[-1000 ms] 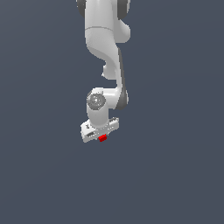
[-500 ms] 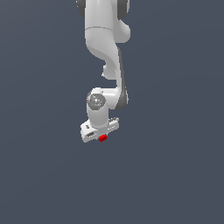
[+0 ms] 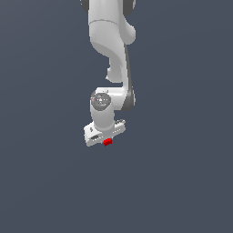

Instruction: Pick up the red cube and move it to a goal position.

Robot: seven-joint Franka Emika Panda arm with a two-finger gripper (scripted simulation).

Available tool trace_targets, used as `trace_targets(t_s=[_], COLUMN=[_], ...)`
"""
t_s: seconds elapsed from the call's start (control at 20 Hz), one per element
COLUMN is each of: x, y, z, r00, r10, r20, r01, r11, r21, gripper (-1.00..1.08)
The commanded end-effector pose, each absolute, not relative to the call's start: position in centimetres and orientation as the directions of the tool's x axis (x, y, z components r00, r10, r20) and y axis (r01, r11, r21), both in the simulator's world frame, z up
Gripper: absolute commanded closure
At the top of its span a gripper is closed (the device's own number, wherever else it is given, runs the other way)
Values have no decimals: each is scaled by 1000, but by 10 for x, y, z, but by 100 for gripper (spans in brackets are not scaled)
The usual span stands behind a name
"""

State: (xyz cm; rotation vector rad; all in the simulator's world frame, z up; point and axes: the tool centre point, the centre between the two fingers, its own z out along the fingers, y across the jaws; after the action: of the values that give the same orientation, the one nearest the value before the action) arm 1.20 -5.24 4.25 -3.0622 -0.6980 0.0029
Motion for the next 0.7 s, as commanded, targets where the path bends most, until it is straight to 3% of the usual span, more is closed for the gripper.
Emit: trace_targets(t_s=[0.0,0.65], x=[14,25], y=[-49,-17], z=[58,193], r00=[901,901], r10=[434,434], r20=[0,0], r01=[434,434], r11=[-901,-901], r21=[0,0], gripper=[108,108])
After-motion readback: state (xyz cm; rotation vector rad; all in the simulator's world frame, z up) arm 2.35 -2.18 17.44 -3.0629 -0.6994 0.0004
